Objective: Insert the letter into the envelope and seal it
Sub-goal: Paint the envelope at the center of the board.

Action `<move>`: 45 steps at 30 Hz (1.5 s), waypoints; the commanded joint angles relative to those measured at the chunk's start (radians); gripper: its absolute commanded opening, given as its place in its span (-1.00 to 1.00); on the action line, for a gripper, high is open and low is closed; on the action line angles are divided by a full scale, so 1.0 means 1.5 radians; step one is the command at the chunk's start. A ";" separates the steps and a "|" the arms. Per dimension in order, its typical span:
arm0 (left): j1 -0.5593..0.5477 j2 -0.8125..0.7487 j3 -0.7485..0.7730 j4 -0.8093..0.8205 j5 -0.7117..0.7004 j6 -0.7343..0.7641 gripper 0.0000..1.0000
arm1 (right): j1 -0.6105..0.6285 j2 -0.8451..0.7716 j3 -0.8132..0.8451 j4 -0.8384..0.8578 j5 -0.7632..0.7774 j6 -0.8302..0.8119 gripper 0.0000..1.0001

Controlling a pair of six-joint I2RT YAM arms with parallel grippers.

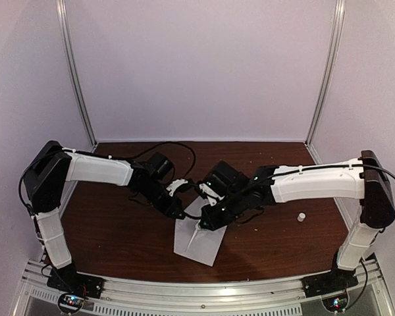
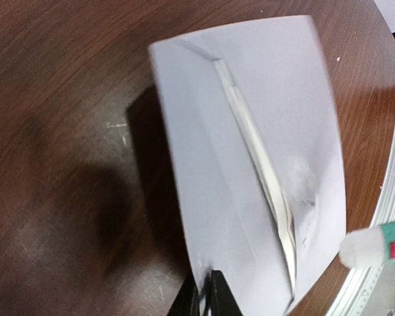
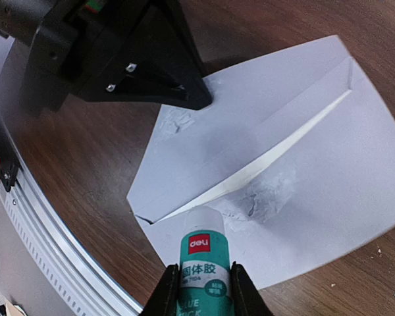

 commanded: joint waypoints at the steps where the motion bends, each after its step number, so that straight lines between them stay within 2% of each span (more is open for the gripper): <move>1: -0.001 0.008 0.032 -0.017 -0.030 0.012 -0.64 | -0.028 -0.060 -0.059 0.048 0.020 0.027 -1.00; 6: -0.001 -0.031 0.037 0.003 -0.101 -0.003 -0.09 | -0.053 -0.088 -0.096 0.064 0.008 0.025 -1.00; 10: -0.006 -0.096 0.004 0.040 -0.168 -0.030 0.16 | -0.069 -0.087 -0.105 0.062 0.008 0.011 -1.00; 12: -0.019 -0.124 -0.014 0.058 -0.196 -0.047 0.18 | -0.075 -0.081 -0.103 0.065 0.005 0.004 -1.00; 14: -0.032 -0.149 -0.036 0.080 -0.199 -0.072 0.10 | -0.079 -0.068 -0.098 0.068 0.000 -0.003 -1.00; 16: -0.044 -0.165 -0.072 0.115 -0.168 -0.110 -0.07 | -0.080 -0.055 -0.090 0.071 -0.005 -0.008 -1.00; 19: -0.055 -0.170 -0.116 0.165 -0.122 -0.168 -0.22 | -0.082 -0.036 -0.080 0.075 -0.008 -0.015 -1.00; 26: -0.096 -0.149 -0.191 0.288 -0.066 -0.250 -0.37 | -0.083 0.006 -0.055 0.067 -0.012 -0.032 -1.00; 35: -0.099 -0.086 -0.223 0.356 -0.071 -0.255 -0.55 | -0.083 0.044 -0.030 0.059 -0.009 -0.050 -1.00; 45: -0.099 -0.047 -0.234 0.357 -0.090 -0.244 -0.66 | -0.083 0.078 -0.013 0.041 -0.004 -0.067 -1.00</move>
